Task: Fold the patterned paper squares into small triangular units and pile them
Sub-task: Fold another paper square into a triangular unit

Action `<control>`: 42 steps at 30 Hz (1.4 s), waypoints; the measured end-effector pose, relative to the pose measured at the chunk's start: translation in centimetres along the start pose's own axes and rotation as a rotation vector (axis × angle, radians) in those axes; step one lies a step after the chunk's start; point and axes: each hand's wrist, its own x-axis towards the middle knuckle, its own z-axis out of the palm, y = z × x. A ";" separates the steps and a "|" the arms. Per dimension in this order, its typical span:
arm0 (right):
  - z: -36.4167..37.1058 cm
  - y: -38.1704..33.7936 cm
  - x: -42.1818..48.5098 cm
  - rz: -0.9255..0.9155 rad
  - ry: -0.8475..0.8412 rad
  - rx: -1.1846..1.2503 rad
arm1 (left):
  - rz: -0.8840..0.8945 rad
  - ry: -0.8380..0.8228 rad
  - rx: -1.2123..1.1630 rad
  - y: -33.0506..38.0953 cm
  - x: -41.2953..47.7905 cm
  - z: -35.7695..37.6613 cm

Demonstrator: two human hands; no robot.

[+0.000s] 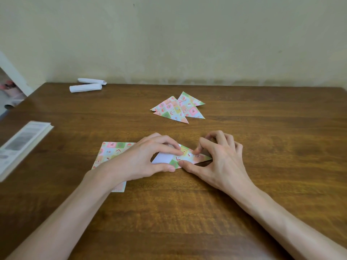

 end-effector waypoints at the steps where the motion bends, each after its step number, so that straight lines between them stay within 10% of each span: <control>1: -0.1 0.0 0.1 0.000 -0.008 -0.010 | 0.003 0.003 0.002 0.0 0.0 0.0; 42: 0.8 -1.5 -0.2 0.068 -0.063 0.027 | 0.026 -0.108 0.025 -0.7 -0.6 -0.8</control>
